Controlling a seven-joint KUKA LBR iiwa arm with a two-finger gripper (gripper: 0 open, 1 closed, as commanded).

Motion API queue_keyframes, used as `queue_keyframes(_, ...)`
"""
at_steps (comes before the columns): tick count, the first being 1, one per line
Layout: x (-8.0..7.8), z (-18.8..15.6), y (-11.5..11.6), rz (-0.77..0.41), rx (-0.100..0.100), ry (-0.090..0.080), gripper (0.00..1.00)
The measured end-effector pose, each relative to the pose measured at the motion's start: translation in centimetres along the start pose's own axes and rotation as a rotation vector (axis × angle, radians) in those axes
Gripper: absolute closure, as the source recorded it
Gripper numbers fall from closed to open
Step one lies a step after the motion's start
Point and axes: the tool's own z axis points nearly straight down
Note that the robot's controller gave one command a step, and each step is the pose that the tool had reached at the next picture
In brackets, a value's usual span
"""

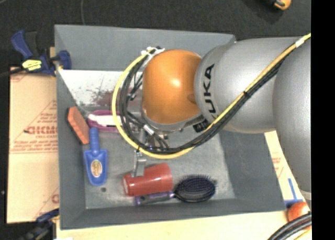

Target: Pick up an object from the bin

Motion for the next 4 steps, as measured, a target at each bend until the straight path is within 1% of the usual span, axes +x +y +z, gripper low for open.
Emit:
queue_keyframes(1,-0.2,-0.5,-0.1,0.005,-0.001,-0.008,0.0)
queue_keyframes(2,2.2,9.0,-4.6,-0.272,0.0,-0.008,0.0)
queue_keyframes(3,2.9,4.0,-5.9,-0.423,0.001,-0.019,0.0)
queue_keyframes(4,3.7,8.3,-5.7,-0.309,0.001,0.0,0.0)
